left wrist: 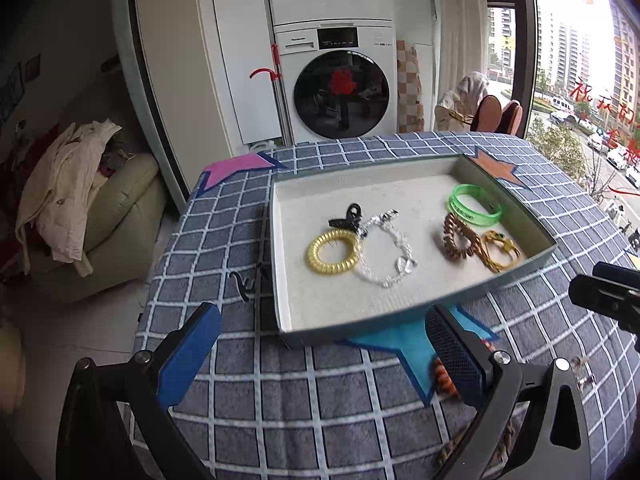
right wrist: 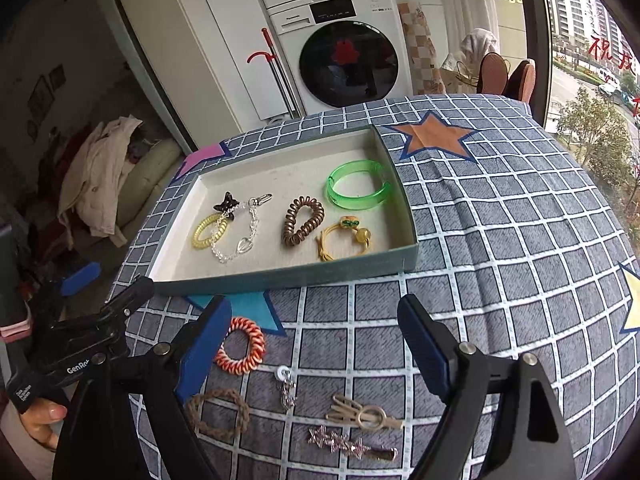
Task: Organize jewelry
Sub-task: 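Withdraw both tools from the tray toward the remaining jewelry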
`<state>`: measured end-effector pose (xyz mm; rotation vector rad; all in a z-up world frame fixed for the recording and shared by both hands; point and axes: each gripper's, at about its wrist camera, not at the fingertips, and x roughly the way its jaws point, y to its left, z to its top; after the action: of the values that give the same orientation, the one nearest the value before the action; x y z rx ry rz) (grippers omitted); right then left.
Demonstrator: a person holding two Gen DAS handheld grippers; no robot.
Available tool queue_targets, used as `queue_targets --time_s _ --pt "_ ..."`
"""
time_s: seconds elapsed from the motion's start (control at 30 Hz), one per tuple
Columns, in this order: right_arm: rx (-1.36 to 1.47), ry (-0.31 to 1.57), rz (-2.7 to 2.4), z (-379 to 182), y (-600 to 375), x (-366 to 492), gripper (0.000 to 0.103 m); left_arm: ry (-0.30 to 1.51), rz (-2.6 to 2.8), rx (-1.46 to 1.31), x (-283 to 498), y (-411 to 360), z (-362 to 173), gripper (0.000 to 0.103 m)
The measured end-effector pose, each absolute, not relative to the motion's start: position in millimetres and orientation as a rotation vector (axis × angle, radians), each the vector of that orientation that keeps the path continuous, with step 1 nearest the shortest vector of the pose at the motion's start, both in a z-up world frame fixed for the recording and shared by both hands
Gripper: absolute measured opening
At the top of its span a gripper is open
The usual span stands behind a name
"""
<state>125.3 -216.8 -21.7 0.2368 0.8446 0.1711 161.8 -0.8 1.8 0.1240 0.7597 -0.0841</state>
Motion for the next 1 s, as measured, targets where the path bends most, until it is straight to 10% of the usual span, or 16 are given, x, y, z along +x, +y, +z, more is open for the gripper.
queue_targets --time_s 1.0 --pt "0.113 0.975 0.197 -77 -239 50 0.082 0.937 -0.237 0.154 99 -30 -49 0.103"
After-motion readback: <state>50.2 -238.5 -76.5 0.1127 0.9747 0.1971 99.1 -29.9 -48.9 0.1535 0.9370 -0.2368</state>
